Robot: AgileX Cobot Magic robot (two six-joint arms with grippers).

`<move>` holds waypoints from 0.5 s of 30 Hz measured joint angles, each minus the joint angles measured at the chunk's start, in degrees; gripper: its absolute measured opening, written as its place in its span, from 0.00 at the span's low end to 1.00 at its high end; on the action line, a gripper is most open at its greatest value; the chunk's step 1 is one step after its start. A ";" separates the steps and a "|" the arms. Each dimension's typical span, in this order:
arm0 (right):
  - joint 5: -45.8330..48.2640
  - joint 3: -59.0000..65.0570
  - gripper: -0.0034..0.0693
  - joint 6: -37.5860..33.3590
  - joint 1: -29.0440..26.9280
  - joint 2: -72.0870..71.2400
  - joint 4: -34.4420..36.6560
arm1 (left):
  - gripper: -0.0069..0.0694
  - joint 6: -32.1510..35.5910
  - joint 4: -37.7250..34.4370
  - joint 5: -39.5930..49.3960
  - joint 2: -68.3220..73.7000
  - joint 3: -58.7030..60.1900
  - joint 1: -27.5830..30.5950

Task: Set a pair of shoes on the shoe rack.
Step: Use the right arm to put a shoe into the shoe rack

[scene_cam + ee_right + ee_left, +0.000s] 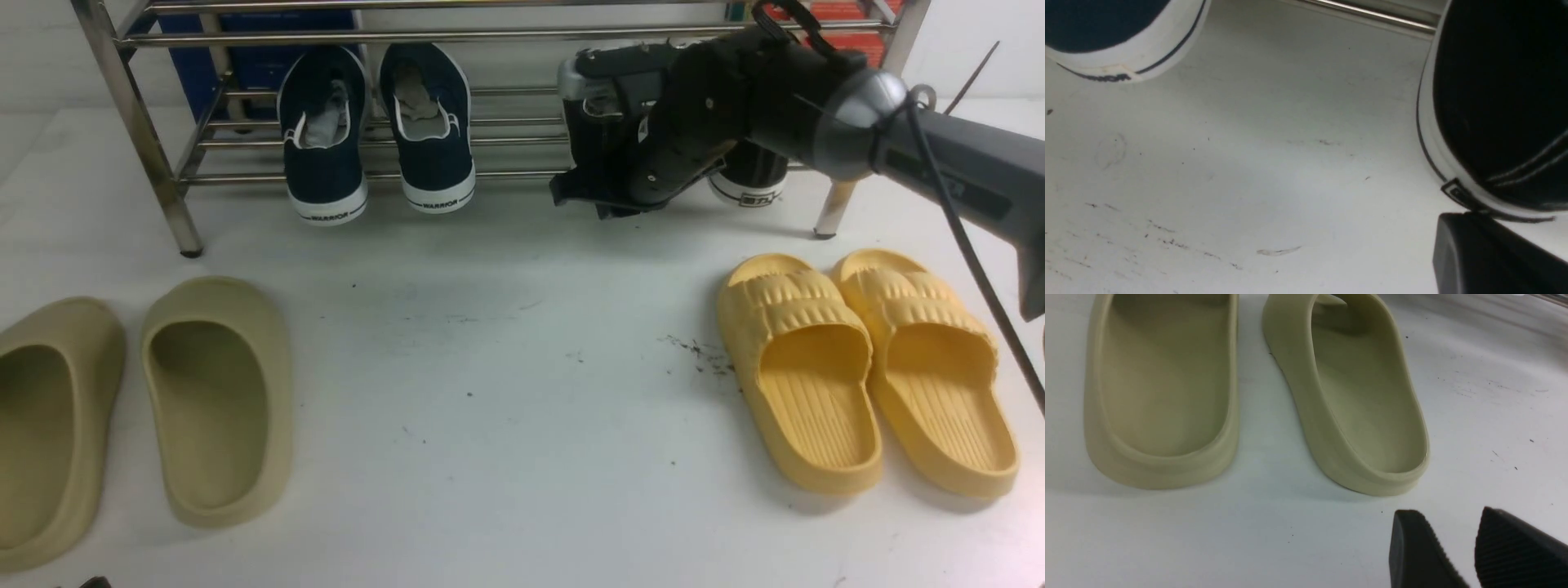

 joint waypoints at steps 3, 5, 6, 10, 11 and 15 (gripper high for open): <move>3.66 0.00 0.08 0.00 -0.02 -2.00 1.16 | 0.40 0.00 0.00 0.00 0.00 0.00 0.00; 5.14 0.00 0.08 0.00 -0.02 -2.86 1.73 | 0.40 0.00 0.00 0.00 0.00 0.00 0.00; 7.60 0.00 0.08 -0.46 -0.02 -4.22 2.51 | 0.40 0.00 0.00 0.00 0.00 0.00 0.00; 15.84 0.00 0.08 -4.80 -0.02 -7.99 6.25 | 0.40 0.00 0.00 0.00 0.00 0.00 0.00; 18.10 0.00 0.08 -5.69 -0.02 -8.86 6.66 | 0.40 0.00 0.00 0.00 0.00 0.00 0.00; 26.63 1.10 0.08 -7.83 -0.02 -14.90 7.79 | 0.40 0.00 0.00 0.00 0.00 0.00 0.00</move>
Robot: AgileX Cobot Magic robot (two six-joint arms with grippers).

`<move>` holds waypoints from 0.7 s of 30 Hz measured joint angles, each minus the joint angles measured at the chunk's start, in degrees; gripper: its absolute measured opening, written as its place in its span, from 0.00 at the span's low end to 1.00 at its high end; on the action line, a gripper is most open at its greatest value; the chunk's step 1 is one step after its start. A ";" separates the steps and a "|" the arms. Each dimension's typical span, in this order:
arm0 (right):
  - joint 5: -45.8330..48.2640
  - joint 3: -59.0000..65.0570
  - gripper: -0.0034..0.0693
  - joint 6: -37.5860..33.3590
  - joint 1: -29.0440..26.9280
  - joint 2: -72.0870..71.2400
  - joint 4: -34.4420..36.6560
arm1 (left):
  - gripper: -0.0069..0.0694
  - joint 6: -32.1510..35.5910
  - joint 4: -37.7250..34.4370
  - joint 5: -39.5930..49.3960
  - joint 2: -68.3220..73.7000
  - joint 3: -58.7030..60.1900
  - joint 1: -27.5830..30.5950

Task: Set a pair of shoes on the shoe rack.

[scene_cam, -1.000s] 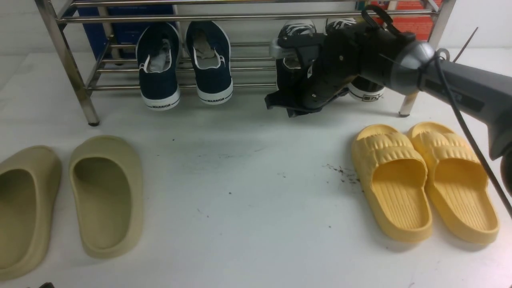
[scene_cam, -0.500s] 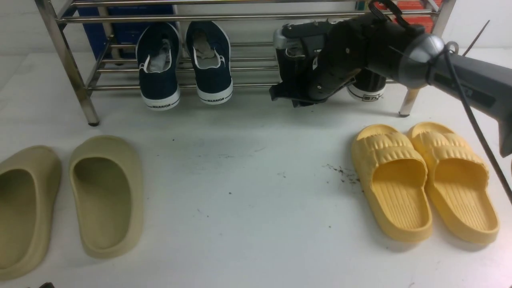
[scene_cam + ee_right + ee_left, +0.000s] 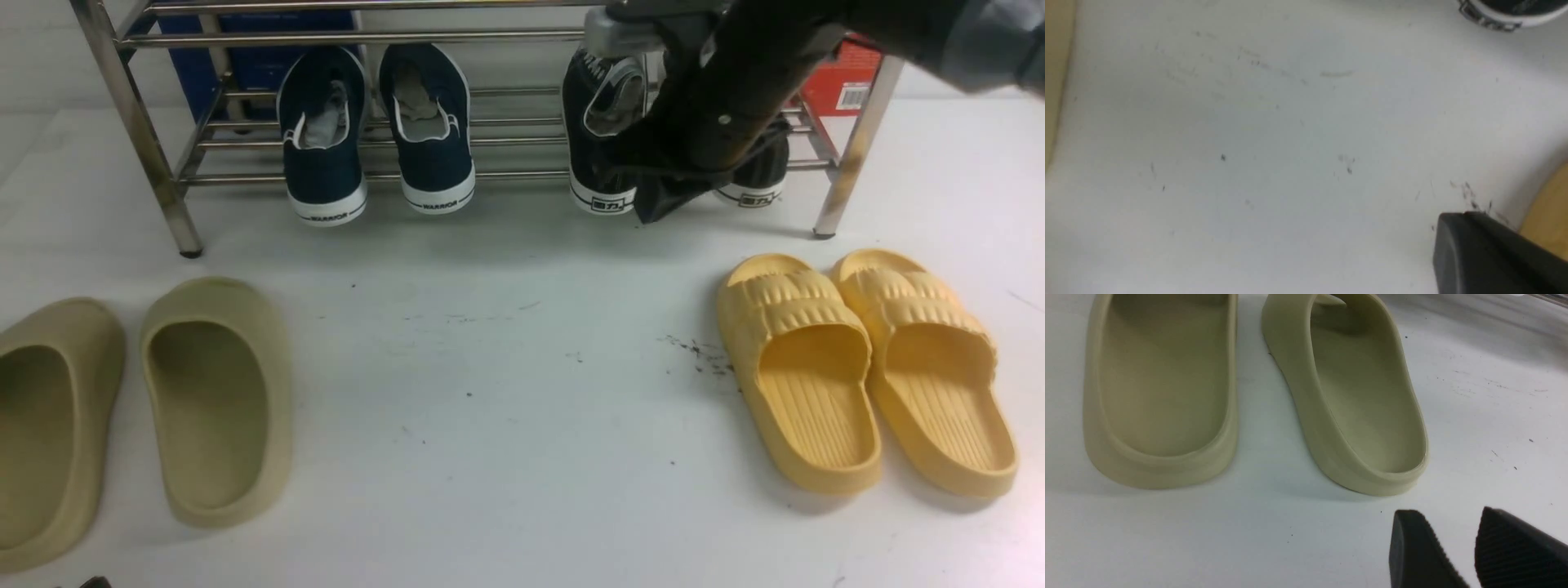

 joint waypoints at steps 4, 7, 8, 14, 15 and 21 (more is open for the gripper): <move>1.78 7.94 0.08 0.22 0.00 -8.43 -0.95 | 0.40 0.00 0.00 0.00 0.00 0.00 0.00; 1.33 16.37 0.08 2.22 0.00 -15.90 -2.18 | 0.40 0.00 0.00 0.00 0.00 0.00 0.00; 1.19 18.01 0.08 2.53 0.00 -17.38 -2.31 | 0.40 0.00 0.00 0.00 0.00 0.00 0.00; 2.81 27.79 0.08 5.47 0.00 -28.87 -1.68 | 0.40 0.00 0.00 0.00 0.00 0.00 0.00; 2.95 28.38 0.09 5.75 0.00 -30.18 -1.43 | 0.40 0.00 0.00 0.00 0.00 0.00 0.00; 2.95 28.61 0.09 6.14 0.00 -35.30 -1.75 | 0.40 0.00 0.00 0.00 0.00 0.00 0.00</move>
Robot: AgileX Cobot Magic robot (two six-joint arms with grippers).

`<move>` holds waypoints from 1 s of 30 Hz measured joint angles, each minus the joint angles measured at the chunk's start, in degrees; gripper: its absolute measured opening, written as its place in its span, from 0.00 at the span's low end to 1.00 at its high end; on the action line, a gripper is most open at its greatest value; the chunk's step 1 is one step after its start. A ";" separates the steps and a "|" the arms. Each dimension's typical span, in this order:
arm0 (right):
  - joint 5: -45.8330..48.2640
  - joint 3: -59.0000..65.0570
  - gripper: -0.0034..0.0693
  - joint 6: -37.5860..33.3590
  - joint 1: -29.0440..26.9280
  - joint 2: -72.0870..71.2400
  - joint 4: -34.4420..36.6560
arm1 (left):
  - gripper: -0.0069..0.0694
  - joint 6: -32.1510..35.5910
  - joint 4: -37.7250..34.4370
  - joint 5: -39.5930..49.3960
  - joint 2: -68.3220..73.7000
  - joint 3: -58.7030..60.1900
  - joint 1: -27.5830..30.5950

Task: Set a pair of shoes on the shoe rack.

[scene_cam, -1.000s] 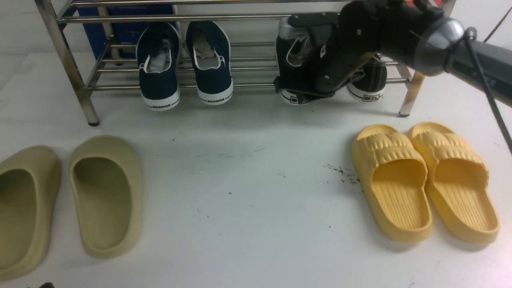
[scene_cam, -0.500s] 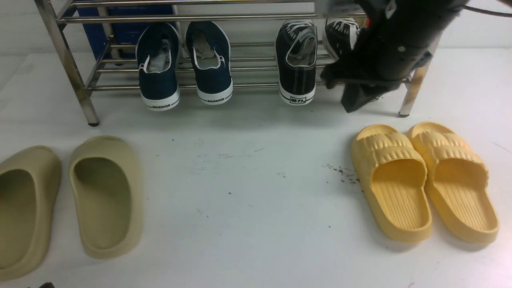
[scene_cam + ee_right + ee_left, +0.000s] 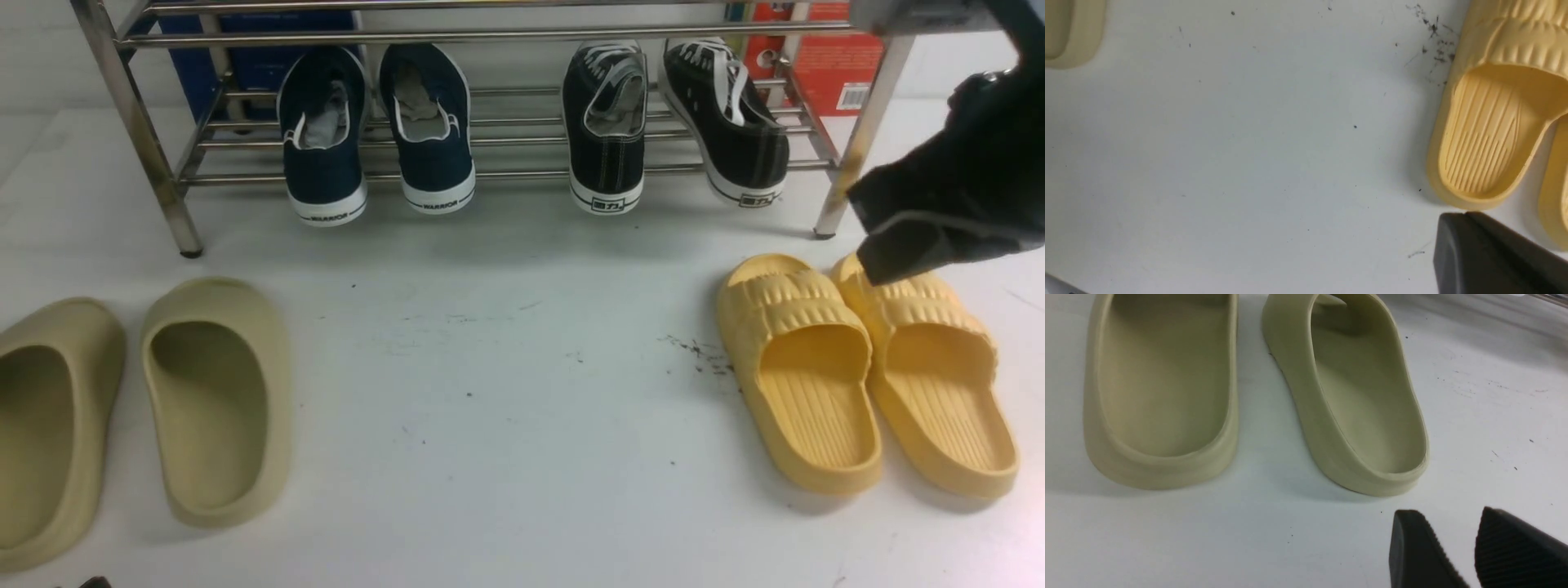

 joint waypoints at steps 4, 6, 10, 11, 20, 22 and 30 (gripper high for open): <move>0.05 0.06 0.06 -2.14 0.00 -1.86 -0.61 | 0.40 0.00 0.00 0.00 0.00 0.00 0.00; -0.08 1.04 0.04 -5.61 -0.12 -2.52 -1.41 | 0.40 0.00 0.00 0.00 0.00 0.00 0.00; -7.33 10.76 0.04 -12.06 -2.48 -8.86 -1.54 | 0.40 0.06 0.00 0.00 0.00 0.00 0.00; -10.41 13.69 0.04 -13.04 -3.51 -11.24 -1.54 | 0.40 0.06 0.00 0.00 0.00 0.00 0.00; -43.30 53.57 0.04 -14.99 -16.01 -46.93 -4.28 | 0.40 0.06 0.00 0.00 0.00 0.00 0.00; -47.64 64.15 0.04 -14.73 -19.66 -57.11 -4.51 | 0.40 0.06 0.00 0.00 0.00 0.00 0.00; -50.98 83.42 0.04 -11.08 -27.47 -75.85 -4.72 | 0.40 0.06 0.00 0.00 0.00 0.00 0.00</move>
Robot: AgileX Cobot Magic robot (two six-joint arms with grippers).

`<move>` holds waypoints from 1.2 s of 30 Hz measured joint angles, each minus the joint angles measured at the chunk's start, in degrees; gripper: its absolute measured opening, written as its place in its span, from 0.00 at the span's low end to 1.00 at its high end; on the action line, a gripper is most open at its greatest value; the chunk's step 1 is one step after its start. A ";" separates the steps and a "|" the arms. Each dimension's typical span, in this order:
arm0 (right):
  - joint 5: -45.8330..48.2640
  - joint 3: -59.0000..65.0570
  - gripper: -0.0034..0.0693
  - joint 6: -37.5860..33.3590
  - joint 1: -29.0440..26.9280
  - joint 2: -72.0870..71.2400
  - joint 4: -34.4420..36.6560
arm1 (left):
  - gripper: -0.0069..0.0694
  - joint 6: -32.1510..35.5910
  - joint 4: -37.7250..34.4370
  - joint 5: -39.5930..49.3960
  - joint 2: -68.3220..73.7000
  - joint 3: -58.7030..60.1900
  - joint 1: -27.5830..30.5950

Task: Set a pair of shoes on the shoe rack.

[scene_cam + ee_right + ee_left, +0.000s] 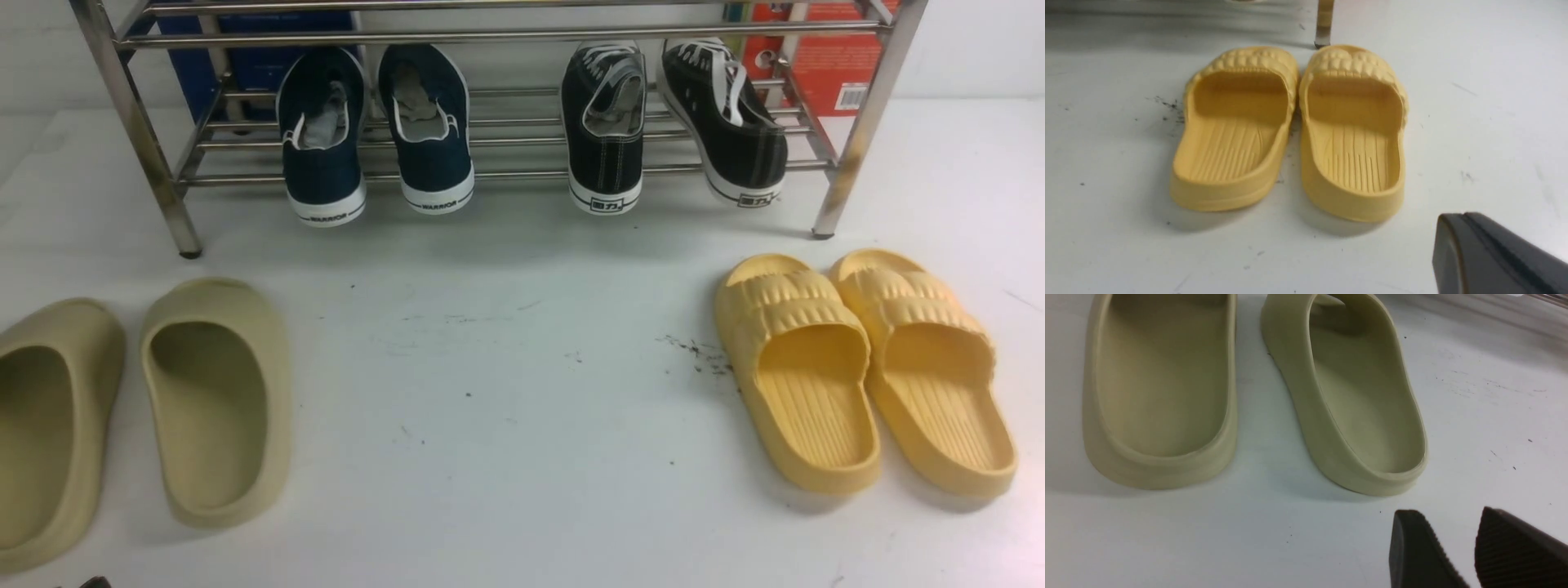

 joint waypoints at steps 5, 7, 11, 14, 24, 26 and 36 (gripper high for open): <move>0.21 1.45 0.04 0.58 -0.47 -1.30 -0.66 | 0.40 0.00 0.00 0.00 0.00 0.00 0.00; 0.89 1.38 0.04 0.60 -0.51 -1.30 -1.11 | 0.40 0.00 0.00 0.00 0.00 0.00 0.00; 1.22 1.26 0.04 0.60 -0.53 -1.30 -1.25 | 0.40 0.00 0.00 0.00 0.00 0.00 0.00; 1.22 1.26 0.05 0.60 -0.53 -1.30 -1.25 | 0.40 0.00 0.00 0.00 0.00 0.00 0.00; 1.22 1.26 0.05 0.60 -0.53 -1.30 -1.25 | 0.40 0.00 0.00 0.00 0.00 0.00 0.00; 1.22 1.26 0.05 0.60 -0.53 -1.30 -1.25 | 0.40 0.00 0.00 0.00 0.00 0.00 0.00; 1.24 1.26 0.06 0.60 -0.53 -1.30 -1.25 | 0.41 -0.05 0.00 0.00 0.00 0.00 0.00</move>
